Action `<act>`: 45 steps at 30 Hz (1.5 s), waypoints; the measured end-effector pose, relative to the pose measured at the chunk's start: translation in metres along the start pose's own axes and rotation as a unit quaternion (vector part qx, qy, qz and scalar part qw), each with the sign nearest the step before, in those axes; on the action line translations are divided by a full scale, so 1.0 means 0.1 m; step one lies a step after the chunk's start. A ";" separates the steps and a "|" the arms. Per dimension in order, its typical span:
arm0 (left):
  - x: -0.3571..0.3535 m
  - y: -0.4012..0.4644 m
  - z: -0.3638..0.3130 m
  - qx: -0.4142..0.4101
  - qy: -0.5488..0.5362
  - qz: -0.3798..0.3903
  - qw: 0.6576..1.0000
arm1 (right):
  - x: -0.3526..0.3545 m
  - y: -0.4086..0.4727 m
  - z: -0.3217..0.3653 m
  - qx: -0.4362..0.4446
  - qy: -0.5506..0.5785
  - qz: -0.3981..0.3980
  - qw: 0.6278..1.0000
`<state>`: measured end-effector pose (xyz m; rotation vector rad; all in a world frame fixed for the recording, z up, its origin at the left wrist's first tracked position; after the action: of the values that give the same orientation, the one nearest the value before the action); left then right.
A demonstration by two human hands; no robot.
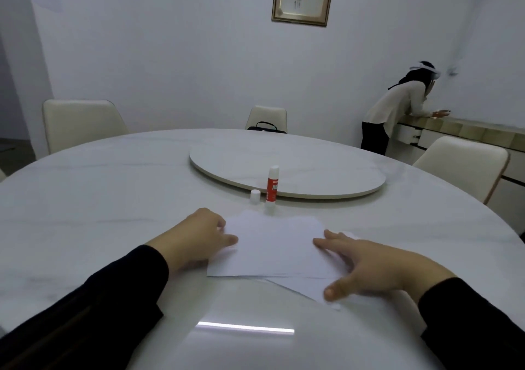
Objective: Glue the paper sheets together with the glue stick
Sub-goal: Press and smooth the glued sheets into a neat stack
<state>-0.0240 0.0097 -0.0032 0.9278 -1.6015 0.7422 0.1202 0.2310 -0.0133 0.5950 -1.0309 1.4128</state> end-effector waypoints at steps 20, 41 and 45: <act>-0.02 0.09 -0.10 0.011 -0.084 0.050 0.995 | 0.16 0.02 -0.29 -0.022 0.173 -0.211 0.962; -0.04 0.05 0.01 0.001 -0.071 0.056 0.996 | 0.09 -0.26 -0.13 0.048 0.127 -0.190 0.972; -0.03 0.06 0.02 0.031 -0.149 0.058 0.987 | 0.10 -0.20 -0.19 0.039 0.157 -0.188 0.969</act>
<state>-0.0298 0.0118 -0.0060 1.0335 -1.9176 0.7632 0.1424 0.2492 -0.0090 0.5673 -0.5767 1.1666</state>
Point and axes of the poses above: each hand's wrist, its own y-axis towards the middle knuckle, its own x-axis out of the back of the hand, z = x × y, the point moved 6 cm from there along y, towards the middle knuckle, and after that the axes turned 10 degrees about y, right-handed, at the moved point
